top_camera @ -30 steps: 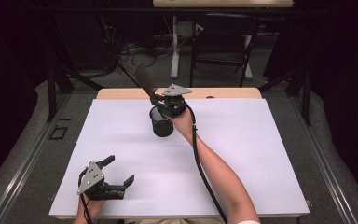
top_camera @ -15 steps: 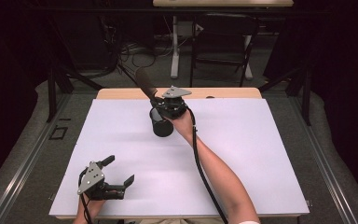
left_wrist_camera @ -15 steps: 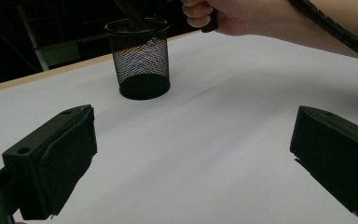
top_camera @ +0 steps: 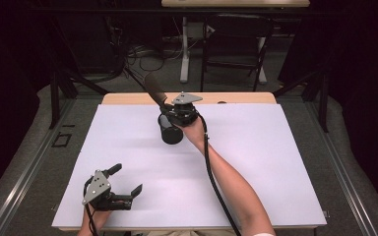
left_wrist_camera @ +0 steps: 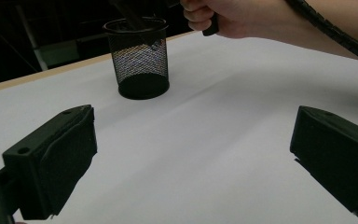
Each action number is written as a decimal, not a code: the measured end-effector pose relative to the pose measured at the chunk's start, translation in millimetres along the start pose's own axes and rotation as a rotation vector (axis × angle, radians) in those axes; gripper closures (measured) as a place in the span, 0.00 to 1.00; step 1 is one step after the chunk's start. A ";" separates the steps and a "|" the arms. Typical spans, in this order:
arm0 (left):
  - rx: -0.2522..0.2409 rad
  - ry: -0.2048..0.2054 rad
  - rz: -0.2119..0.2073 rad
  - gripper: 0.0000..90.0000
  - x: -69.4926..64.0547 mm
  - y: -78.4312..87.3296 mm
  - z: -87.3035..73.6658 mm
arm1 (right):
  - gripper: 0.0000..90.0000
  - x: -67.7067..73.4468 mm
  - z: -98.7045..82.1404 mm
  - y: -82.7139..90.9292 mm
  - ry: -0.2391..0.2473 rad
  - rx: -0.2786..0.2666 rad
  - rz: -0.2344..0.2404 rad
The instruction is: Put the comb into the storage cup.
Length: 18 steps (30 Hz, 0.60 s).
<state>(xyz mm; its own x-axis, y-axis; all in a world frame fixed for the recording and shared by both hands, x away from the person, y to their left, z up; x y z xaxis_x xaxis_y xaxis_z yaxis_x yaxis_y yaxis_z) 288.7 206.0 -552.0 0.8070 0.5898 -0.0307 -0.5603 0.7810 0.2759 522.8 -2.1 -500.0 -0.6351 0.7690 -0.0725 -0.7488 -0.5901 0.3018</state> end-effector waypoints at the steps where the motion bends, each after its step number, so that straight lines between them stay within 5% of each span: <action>1: 0.000 -0.001 -0.001 0.01 0.1 0.0 0.0 | 0.80 -0.1 -0.3 -0.2 0.001 0.001 0.000; 18: 0.000 -0.002 0.000 0.01 0.0 -0.1 0.1 | 0.80 0.4 -3.7 -1.1 0.004 0.020 0.004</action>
<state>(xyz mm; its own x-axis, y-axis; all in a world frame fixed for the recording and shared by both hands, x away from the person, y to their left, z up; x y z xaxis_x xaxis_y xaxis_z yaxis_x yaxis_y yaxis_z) 288.8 205.9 -551.9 0.8076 0.5891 -0.0287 -0.5600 0.7812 0.2759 522.6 -2.1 -503.8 -0.6388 0.7657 -0.0751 -0.7424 -0.5878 0.3213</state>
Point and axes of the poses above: each handheld gripper's, and its own axes: y roughly backward along the jaws, z roughly out of its top, x roughly to its left, the point moved 4 cm from there along -y, roughly forward along the jaws, and after that the axes turned 11 degrees about -z, right-handed, at the moved point
